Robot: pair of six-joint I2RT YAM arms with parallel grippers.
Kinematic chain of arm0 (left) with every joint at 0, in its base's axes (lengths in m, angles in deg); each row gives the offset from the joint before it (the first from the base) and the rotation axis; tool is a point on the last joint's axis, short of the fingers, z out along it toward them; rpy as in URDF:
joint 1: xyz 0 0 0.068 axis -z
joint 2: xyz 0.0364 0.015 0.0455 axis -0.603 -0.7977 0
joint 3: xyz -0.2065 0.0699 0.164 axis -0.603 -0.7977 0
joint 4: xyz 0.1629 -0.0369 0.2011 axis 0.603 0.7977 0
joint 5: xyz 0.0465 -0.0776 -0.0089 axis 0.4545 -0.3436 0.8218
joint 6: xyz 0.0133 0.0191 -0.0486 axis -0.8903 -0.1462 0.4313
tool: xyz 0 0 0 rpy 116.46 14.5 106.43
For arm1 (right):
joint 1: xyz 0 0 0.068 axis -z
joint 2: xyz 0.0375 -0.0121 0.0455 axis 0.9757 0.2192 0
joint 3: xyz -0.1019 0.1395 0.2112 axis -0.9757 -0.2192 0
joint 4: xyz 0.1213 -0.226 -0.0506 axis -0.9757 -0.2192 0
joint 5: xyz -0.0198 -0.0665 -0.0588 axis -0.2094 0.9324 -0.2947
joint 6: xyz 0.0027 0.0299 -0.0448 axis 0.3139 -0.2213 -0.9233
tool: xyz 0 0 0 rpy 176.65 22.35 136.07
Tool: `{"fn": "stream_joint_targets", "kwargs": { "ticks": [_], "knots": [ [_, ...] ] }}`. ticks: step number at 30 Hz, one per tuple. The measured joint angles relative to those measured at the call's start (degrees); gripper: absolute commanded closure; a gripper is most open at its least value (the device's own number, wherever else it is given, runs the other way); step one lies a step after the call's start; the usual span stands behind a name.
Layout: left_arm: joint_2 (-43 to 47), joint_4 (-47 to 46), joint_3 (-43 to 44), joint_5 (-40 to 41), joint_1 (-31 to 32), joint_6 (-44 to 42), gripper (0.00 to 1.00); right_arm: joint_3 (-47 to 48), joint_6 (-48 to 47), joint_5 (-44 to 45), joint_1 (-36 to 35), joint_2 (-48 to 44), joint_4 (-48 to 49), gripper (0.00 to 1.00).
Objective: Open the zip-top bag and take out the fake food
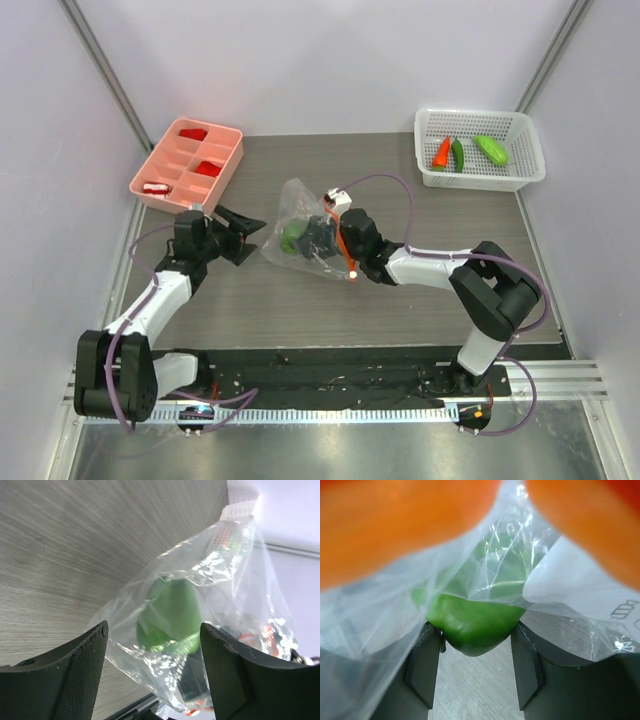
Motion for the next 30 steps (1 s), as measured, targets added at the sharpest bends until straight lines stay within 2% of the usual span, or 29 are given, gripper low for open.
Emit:
{"fn": "stream_joint_targets", "kwargs": {
  "ticks": [7, 12, 15, 16, 18, 20, 21, 22, 24, 30],
  "knots": [
    [-3.37, -3.43, -3.56, -1.01, 0.0, 4.02, 0.23, -0.5, 0.76, -0.68, 0.0, -1.27, 0.33, 0.99],
    [-3.39, -3.8, -5.4, -1.2, 0.02, 6.03, 0.24, -1.29, 2.21, -0.92, 0.0, -1.31, 1.7, 0.99],
    [-3.89, -5.07, -5.4, -1.46, 0.02, 7.41, 0.36, -1.68, 3.34, -1.2, 0.0, -1.29, 2.45, 0.99],
    [-4.48, -5.9, -5.42, -1.57, 0.11, 7.78, 0.43, -1.73, 3.78, -1.27, 0.0, -1.29, 2.69, 0.99],
    [-6.27, -8.11, -5.6, -2.01, 0.26, 9.2, 0.48, -1.84, 4.68, -1.53, 0.0, -1.29, 3.39, 0.99],
    [-8.13, -9.88, -5.73, -2.12, 0.5, 10.1, 0.58, -1.97, 5.57, -1.88, 0.0, -1.27, 4.22, 0.99],
    [-9.16, -10.91, -5.73, -2.36, 0.61, 10.49, 0.66, -1.99, 5.84, -1.97, 0.0, -1.27, 4.44, 0.99],
    [-10.14, -12.15, -5.73, -2.6, 0.74, 10.84, 0.82, -1.99, 6.08, -2.1, -0.02, -1.27, 4.74, 0.99],
    [-11.8, -14.62, -5.88, -3.04, 0.87, 11.91, 1.0, -2.01, 6.51, -2.27, -0.09, -1.27, 5.18, 0.99],
    [-14.21, -17.73, -6.23, -2.64, 0.94, 10.58, 1.0, -2.19, 6.67, -2.27, -0.17, -1.27, 4.83, 0.99]
  ]
}}
